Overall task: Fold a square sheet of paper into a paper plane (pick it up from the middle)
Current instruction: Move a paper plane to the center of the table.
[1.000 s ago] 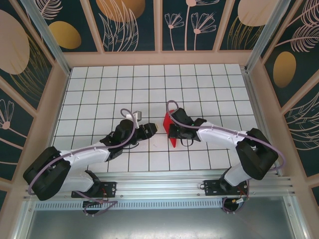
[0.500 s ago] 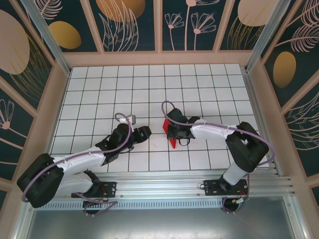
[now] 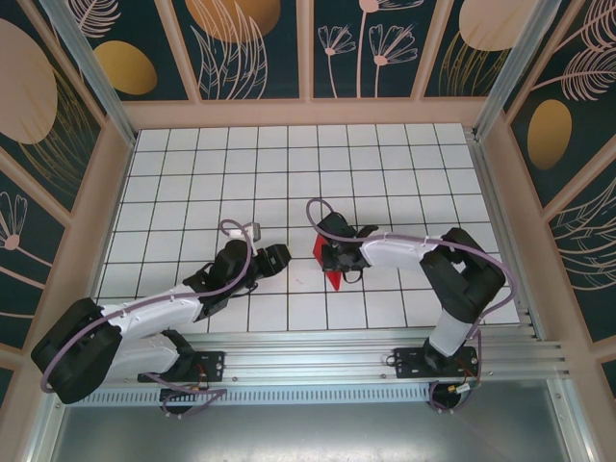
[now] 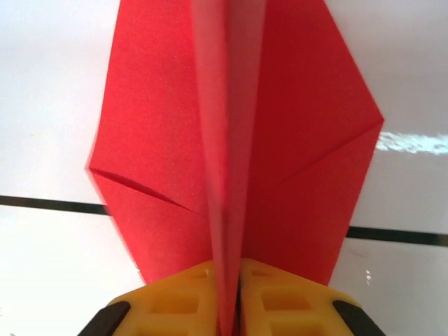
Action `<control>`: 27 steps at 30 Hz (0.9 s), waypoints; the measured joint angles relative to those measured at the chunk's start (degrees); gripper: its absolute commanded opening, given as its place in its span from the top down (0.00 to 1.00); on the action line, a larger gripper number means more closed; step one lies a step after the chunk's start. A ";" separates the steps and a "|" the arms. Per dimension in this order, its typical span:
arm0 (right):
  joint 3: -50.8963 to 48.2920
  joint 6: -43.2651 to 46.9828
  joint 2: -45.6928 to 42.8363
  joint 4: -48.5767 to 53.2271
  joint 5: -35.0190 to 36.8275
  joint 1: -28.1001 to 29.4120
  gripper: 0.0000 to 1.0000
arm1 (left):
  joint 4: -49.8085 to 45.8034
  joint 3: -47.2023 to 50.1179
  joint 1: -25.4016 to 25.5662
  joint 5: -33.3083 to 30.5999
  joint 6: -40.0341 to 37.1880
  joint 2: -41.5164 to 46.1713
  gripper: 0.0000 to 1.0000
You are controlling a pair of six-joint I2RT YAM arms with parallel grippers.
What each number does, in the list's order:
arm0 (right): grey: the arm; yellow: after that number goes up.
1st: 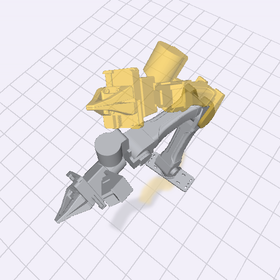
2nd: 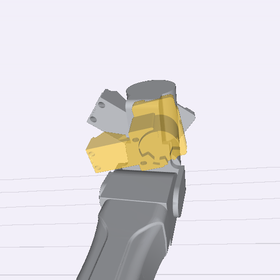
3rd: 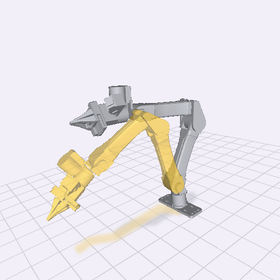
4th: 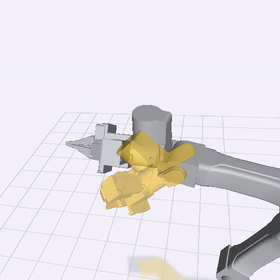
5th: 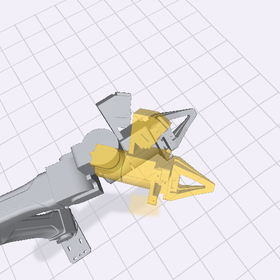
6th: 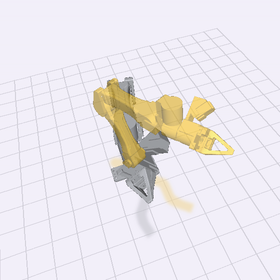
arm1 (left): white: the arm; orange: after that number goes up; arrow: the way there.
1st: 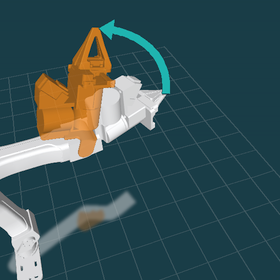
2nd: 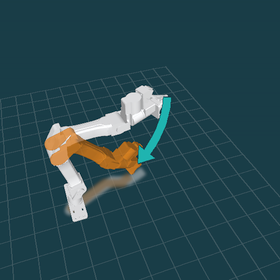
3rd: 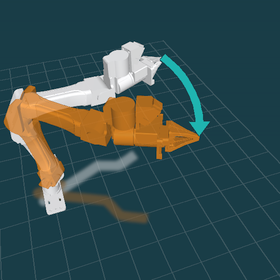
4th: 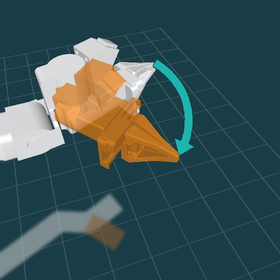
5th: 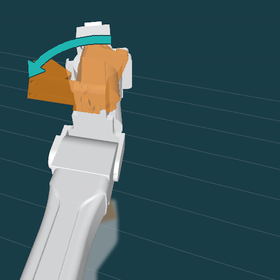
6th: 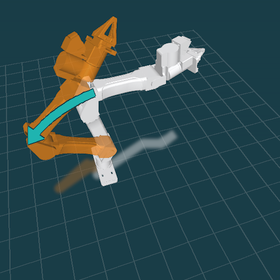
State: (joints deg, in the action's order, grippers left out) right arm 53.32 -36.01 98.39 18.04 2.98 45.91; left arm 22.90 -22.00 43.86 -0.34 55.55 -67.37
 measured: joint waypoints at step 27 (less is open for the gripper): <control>8.81 1.11 4.42 8.13 7.48 3.13 0.60 | 0.02 0.00 0.00 0.33 0.00 -0.52 0.50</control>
State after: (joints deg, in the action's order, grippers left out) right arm 62.13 -34.89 102.80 26.17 10.46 49.04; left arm 22.92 -22.00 43.86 -0.01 55.55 -67.90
